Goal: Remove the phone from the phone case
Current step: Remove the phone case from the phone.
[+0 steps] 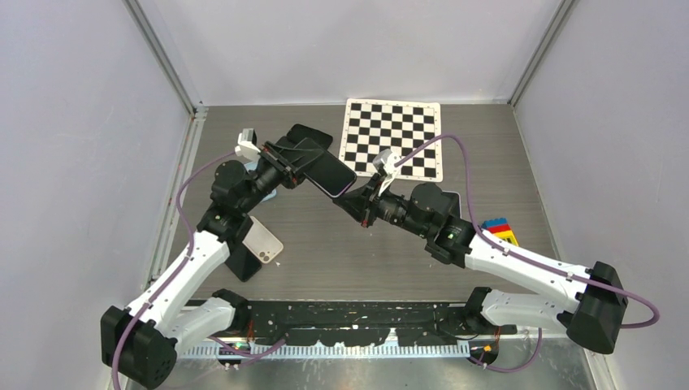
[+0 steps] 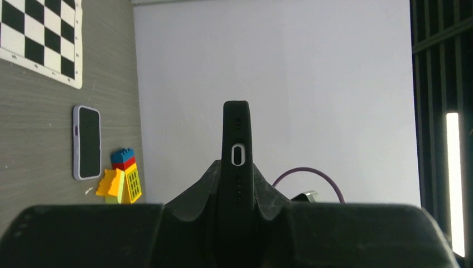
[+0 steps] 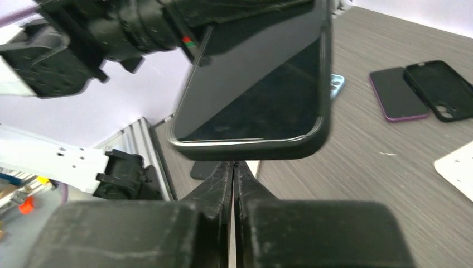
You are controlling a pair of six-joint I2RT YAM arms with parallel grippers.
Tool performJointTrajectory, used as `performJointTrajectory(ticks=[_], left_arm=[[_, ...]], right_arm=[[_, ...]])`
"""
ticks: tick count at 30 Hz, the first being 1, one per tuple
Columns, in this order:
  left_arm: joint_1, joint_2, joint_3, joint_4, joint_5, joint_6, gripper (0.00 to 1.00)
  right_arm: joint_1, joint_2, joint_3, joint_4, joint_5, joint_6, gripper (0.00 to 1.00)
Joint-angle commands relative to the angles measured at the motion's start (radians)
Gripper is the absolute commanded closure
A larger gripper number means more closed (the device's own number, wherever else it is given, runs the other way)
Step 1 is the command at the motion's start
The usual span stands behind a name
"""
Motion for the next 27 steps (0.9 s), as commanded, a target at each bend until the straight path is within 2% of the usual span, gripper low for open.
performJointTrajectory(ticks=[1,6,8,10,11,14,16,21,23,24,26,27], left_arm=[[-0.005,-0.027,0.018,0.059,0.060,-0.048,1.00],[0.018,-0.044,0.012,0.052,0.058,-0.009,1.00],[0.031,-0.052,0.010,0.047,0.056,0.016,1.00],[0.042,-0.058,0.010,0.043,0.056,0.044,1.00],[0.046,-0.060,0.010,0.044,0.056,0.054,1.00],[0.051,-0.065,0.009,0.055,0.057,0.067,1.00],[0.052,-0.064,0.010,0.062,0.059,0.067,1.00],[0.052,-0.068,0.012,0.064,0.063,0.057,1.00],[0.052,-0.070,0.012,0.064,0.063,0.048,1.00],[0.052,-0.072,0.010,0.065,0.064,0.044,1.00],[0.052,-0.073,0.008,0.067,0.065,0.036,1.00],[0.052,-0.074,0.007,0.067,0.066,0.031,1.00]], right_arm=[[-0.010,0.003,-0.010,-0.031,0.055,-0.095,0.99],[-0.010,-0.034,-0.032,-0.027,0.051,-0.045,0.99],[-0.010,-0.061,-0.050,-0.026,0.038,-0.004,0.92],[-0.010,-0.091,-0.073,-0.012,0.010,0.040,0.70],[-0.010,-0.111,-0.081,0.011,-0.005,0.060,0.52],[-0.010,-0.135,-0.130,0.097,-0.031,0.197,0.29],[-0.010,-0.130,-0.148,0.184,-0.043,0.301,0.25],[-0.010,-0.061,-0.150,0.340,-0.043,0.486,0.25],[-0.010,-0.034,-0.142,0.371,-0.034,0.529,0.34],[-0.010,-0.020,-0.135,0.381,-0.027,0.545,0.45],[-0.010,-0.002,-0.127,0.402,-0.021,0.556,0.60],[-0.010,0.005,-0.125,0.412,-0.020,0.560,0.63]])
